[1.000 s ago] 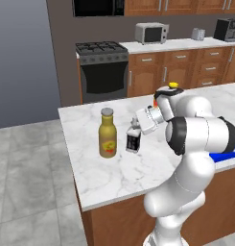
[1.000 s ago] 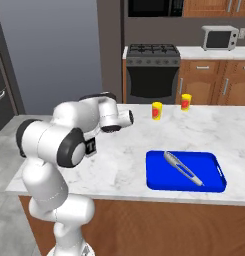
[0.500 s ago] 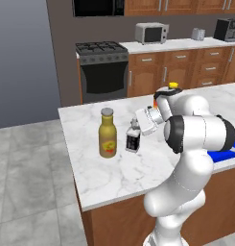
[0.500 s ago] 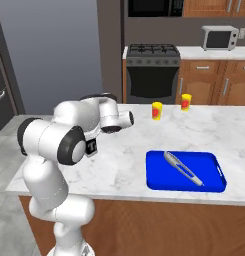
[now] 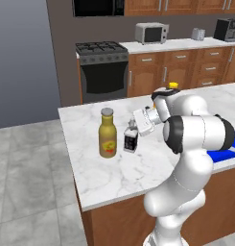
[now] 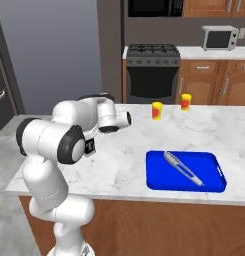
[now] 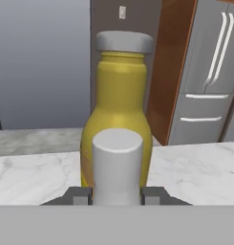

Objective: Place the drinks on the dining counter in a tight cluster.

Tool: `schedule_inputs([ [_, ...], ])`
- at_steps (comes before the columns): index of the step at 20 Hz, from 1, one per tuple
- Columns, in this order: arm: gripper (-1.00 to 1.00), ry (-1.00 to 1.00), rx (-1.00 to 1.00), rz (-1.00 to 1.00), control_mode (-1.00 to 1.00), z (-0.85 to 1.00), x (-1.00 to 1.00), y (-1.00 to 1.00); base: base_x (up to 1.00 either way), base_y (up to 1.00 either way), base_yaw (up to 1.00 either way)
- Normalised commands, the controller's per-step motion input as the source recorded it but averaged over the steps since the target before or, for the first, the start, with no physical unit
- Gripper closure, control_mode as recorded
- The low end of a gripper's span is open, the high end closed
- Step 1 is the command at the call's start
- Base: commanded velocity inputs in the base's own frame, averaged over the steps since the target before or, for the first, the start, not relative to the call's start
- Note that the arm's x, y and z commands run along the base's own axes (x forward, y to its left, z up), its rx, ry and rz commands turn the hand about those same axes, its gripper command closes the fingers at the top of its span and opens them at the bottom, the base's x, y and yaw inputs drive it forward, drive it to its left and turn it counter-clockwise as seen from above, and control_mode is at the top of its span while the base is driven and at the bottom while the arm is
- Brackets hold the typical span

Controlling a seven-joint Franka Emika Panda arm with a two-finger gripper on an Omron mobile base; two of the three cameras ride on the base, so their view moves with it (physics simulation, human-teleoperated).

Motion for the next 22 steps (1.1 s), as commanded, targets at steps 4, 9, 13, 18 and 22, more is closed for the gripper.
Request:
schedule_inputs([
  [4, 1.00, 0.00, 0.00, 0.00, -1.00, -0.04, 0.00, 0.02, 0.00, 0.00, 0.00],
  [9, 1.00, 0.00, 0.00, 0.00, -1.00, -0.10, 0.00, 0.00, 0.00, 0.00, 0.00],
  [13, 1.00, 0.00, 0.00, 0.00, -1.00, 0.00, 0.00, 0.00, 0.00, 0.00, 0.00],
  [18, -1.00, 0.00, 0.00, 0.00, -1.00, 0.00, 0.00, 0.00, 0.00, 0.00, 0.00],
  [22, -1.00, 0.00, 0.00, 0.00, -1.00, 0.00, 0.00, 0.00, 0.00, 0.00, 0.00],
])
